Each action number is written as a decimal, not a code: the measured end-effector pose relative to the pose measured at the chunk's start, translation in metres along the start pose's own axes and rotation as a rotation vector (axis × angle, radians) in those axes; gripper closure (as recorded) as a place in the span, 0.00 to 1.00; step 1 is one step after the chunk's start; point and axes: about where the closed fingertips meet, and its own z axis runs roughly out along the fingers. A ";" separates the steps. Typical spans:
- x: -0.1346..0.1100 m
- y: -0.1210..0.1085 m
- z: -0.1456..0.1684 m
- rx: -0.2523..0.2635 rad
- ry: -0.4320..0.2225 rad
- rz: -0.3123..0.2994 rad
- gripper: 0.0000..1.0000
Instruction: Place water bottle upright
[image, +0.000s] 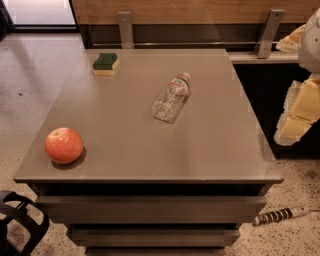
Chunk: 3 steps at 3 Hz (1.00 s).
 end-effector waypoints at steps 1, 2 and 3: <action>0.000 0.000 0.000 0.000 0.000 0.000 0.00; -0.007 -0.013 0.000 0.016 -0.042 0.088 0.00; -0.031 -0.032 0.012 0.010 -0.140 0.248 0.00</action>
Offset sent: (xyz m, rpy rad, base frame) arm 0.0386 0.0042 0.0117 0.1887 -0.0255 -0.2073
